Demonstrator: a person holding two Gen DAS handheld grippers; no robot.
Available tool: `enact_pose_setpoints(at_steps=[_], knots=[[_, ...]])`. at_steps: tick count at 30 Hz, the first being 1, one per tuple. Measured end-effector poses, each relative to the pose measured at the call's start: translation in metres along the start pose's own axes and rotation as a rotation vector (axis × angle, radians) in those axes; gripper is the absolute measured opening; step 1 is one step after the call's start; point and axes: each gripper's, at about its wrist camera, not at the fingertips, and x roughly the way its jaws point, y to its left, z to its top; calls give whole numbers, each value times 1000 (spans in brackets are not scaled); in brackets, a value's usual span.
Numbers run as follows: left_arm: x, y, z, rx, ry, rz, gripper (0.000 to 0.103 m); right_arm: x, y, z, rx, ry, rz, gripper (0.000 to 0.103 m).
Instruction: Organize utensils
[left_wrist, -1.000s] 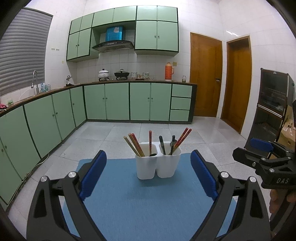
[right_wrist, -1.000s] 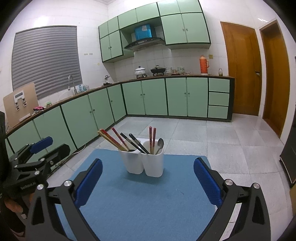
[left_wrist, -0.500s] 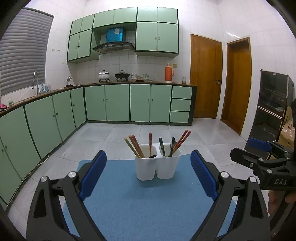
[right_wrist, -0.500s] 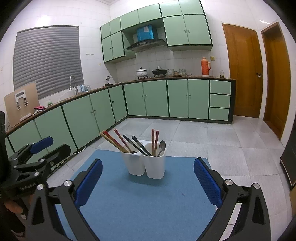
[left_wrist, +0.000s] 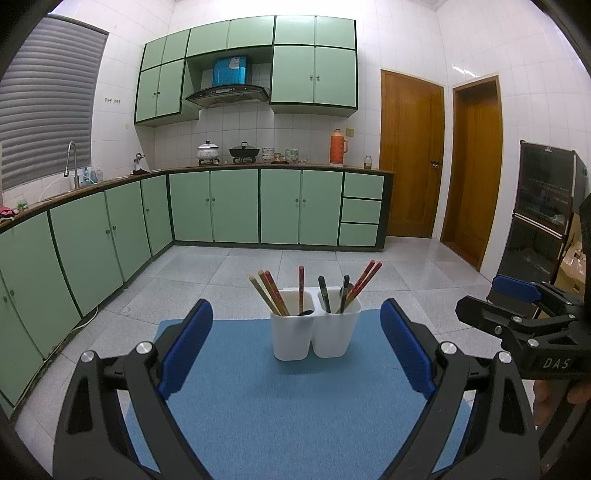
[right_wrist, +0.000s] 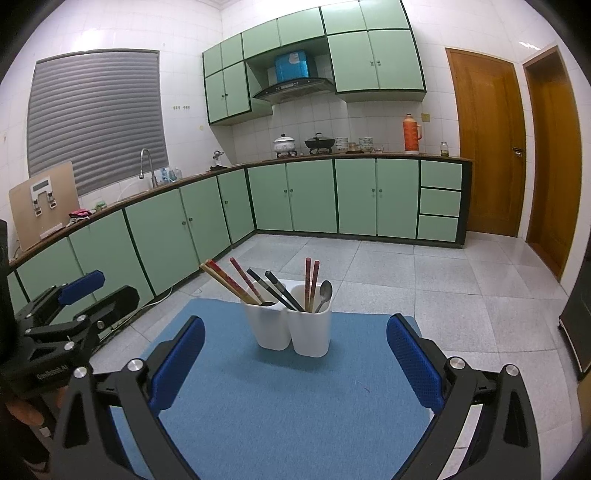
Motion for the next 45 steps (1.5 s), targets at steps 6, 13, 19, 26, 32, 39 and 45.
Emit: enact_pose_setpoints(at_steps=[6, 13, 19, 26, 32, 39, 45], knots=[[0, 0, 0, -1, 0, 0, 89, 0, 0, 0, -1, -1, 0, 97], [0, 1, 0, -4, 1, 1, 89, 0, 1, 0, -1, -1, 0, 97], [-1, 1, 0, -2, 3, 0, 89, 1, 1, 0, -1, -1, 0, 97], [-1, 1, -1, -3, 2, -1, 89, 1, 1, 0, -1, -2, 2, 97], [-2, 1, -1, -4, 3, 0, 89, 2, 5, 0, -6, 0, 8, 97], [-1, 1, 0, -1, 4, -1, 89, 3, 6, 0, -7, 0, 6, 97], [-1, 0, 0, -4, 5, 0, 89, 3, 6, 0, -6, 0, 7, 97]])
